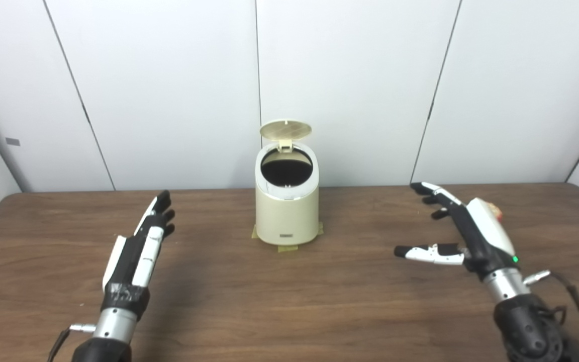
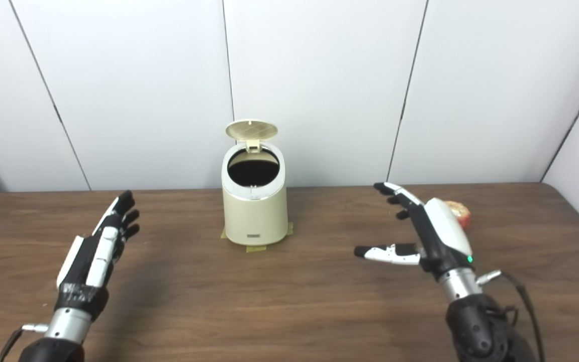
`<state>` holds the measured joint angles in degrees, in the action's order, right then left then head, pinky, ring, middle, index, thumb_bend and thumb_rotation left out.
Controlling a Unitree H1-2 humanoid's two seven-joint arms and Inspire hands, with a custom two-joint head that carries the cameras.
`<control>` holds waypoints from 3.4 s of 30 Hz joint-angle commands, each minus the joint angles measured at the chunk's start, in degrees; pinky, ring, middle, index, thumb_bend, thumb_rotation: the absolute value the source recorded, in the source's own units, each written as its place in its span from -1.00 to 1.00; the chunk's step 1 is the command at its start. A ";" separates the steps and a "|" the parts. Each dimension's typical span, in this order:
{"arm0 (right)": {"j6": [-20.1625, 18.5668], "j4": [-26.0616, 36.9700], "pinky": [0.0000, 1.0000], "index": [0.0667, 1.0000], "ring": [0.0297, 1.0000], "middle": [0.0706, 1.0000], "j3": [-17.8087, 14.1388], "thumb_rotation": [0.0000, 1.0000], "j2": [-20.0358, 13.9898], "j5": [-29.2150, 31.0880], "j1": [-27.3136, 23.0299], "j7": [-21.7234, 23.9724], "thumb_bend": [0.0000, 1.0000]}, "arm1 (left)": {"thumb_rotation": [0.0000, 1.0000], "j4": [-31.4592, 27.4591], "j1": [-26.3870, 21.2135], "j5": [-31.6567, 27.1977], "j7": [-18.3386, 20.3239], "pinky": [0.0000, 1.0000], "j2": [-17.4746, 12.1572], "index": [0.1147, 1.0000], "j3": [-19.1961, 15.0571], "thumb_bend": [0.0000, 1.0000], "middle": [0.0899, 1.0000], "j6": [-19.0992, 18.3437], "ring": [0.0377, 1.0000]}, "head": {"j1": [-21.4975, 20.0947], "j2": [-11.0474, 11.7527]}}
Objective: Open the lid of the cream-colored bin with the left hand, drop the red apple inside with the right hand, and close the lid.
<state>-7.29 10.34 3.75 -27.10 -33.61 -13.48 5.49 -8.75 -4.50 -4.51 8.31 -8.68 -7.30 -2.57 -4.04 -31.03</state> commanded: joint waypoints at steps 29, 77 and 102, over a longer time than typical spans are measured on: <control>-7.87 -22.54 0.61 0.64 0.78 0.78 9.74 -0.61 -14.36 -8.87 -21.69 22.00 0.82 | 0.66 3.25 3.77 2.17 0.64 0.78 -1.57 0.72 3.75 0.10 0.81 12.11 0.79 | -0.34 0.34; -12.20 -31.19 -0.05 0.02 0.14 -0.03 16.91 -1.00 -12.24 -19.11 -23.59 15.63 0.19 | 0.53 3.85 3.03 5.28 -0.54 0.62 -1.33 0.72 4.77 0.03 0.82 12.56 0.77 | 0.32 0.69; -12.10 -21.54 -0.32 -0.06 -0.20 -0.26 12.07 -1.00 -10.52 -17.06 -20.67 10.85 0.05 | 0.53 3.80 3.09 4.67 -0.12 0.64 -1.52 0.72 5.12 0.03 0.84 12.06 0.76 | -0.19 0.50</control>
<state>-19.87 -13.89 17.54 -36.66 -51.19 -31.56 17.78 -4.07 0.01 0.02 8.57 -9.82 -2.33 7.95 -4.22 -30.50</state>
